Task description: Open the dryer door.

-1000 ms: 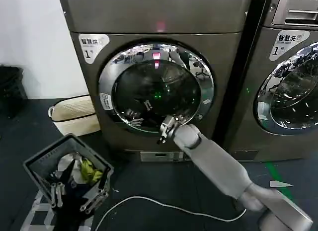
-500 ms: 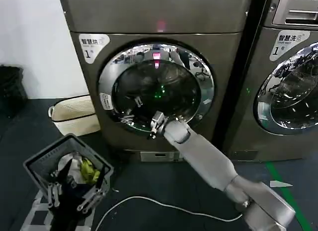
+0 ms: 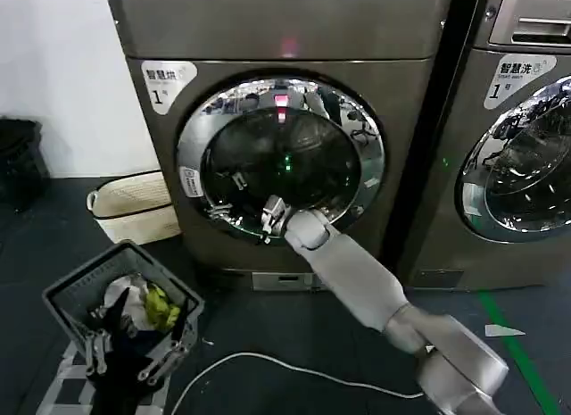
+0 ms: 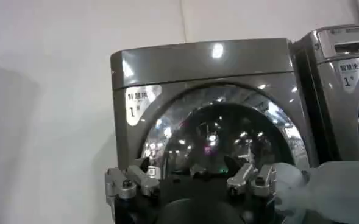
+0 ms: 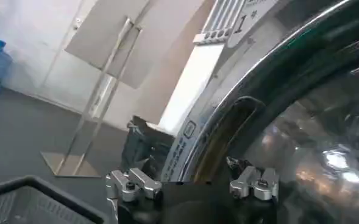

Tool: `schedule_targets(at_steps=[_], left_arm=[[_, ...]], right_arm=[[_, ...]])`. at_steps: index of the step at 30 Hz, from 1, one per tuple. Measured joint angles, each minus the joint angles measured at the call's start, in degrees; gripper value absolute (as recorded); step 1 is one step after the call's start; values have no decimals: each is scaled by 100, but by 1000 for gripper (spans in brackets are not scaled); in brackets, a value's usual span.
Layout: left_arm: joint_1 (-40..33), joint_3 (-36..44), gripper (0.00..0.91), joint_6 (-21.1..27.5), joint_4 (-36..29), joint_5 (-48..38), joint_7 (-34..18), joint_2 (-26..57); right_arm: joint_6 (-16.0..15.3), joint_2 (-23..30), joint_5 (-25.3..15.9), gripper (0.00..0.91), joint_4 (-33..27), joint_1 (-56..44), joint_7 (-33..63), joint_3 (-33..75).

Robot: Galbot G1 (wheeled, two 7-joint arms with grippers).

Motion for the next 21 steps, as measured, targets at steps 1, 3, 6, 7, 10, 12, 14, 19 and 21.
schedule_targets(at_steps=[1, 3, 6, 7, 10, 12, 14, 19, 21], left_arm=[[0, -2, 907, -1, 0, 0, -1, -1], [0, -7, 907, -2, 0, -2, -2, -3], [1, -14, 907, -6, 0, -6, -4, -7], [1, -15, 907, -7, 0, -8, -5, -7], [0, -20, 907, -9, 0, -12, -6, -7], [0, -22, 907, -13, 0, -14, -7, -7], [1, -24, 907, -17, -1, -16, -9, -8], [1, -40, 907, -21, 0, -31, -11, -8], [-9, -62, 907, -21, 0, -49, -11, -7]], right_arm=[[14, 18, 4, 907, -38, 13, -42, -6], [73, 42, 17, 907, -101, 33, -138, -22], [161, 57, 67, 907, -179, 66, -310, -73], [189, 62, 90, 907, -202, 76, -369, -92], [298, 83, 130, 907, -263, 110, -527, -115], [356, 88, 156, 907, -279, 122, -665, -135], [421, 89, 178, 907, -287, 125, -794, -154], [501, 68, 242, 907, -253, 127, -1024, -186], [496, 23, 282, 907, -191, 90, -1083, -203]])
